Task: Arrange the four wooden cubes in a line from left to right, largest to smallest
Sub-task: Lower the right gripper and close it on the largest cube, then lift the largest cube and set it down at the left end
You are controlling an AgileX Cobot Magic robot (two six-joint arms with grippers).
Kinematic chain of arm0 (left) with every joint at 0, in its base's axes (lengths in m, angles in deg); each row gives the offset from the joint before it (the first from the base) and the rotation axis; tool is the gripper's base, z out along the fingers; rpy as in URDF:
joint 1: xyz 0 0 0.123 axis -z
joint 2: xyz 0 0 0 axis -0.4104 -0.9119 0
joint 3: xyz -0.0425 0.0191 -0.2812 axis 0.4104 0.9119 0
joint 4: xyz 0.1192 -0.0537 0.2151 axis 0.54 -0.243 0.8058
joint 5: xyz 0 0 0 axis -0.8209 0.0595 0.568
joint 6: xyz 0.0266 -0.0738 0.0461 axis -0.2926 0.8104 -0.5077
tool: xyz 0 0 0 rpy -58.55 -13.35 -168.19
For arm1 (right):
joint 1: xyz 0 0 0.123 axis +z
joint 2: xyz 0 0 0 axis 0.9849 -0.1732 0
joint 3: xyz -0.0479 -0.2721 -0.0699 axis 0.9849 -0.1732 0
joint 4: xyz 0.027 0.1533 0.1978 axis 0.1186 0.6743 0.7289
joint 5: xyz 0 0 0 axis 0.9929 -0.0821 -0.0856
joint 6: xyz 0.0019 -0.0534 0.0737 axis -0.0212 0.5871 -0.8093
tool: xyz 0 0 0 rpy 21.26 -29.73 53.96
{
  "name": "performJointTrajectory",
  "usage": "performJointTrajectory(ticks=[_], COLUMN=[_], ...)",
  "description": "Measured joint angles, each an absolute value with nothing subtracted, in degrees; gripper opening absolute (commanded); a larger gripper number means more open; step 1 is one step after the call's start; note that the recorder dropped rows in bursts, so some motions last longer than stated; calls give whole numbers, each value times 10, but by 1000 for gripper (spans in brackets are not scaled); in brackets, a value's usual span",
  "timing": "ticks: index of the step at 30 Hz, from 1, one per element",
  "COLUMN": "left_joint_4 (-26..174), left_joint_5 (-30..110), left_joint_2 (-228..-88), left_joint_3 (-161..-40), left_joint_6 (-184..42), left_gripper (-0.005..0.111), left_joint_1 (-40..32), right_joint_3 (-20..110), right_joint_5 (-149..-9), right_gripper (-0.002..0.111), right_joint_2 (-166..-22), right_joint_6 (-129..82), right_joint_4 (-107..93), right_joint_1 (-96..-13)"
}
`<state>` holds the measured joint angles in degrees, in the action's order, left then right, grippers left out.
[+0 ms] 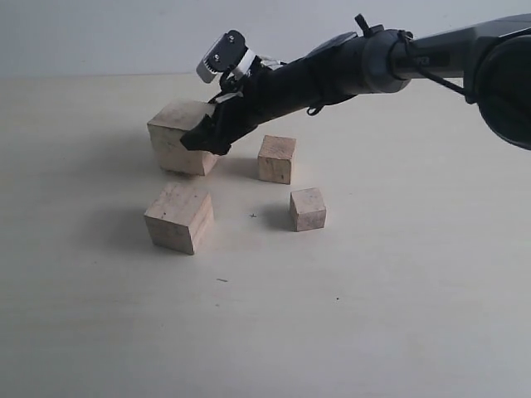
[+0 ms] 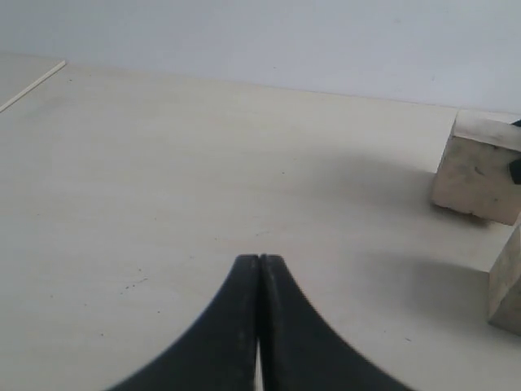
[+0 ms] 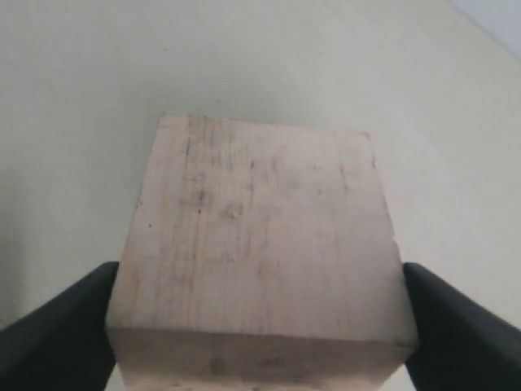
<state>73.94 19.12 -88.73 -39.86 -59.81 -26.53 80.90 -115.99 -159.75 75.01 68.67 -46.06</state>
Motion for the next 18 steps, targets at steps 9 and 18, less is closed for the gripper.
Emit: performJointTrajectory(ticks=[9, 18], left_joint_4=[739, 739], left_joint_5=[191, 191], left_joint_2=[-887, -887], left_joint_3=[-399, -399], left_joint_6=[-598, -598], left_gripper=[0, 0], left_joint_1=[-265, -265], right_joint_3=[809, 809], right_joint_5=[-1269, -1278], right_gripper=[0, 0], right_joint_2=[-1523, -1498], right_joint_6=[720, 718], right_joint_4=[676, 676], right_joint_1=[-446, -365])
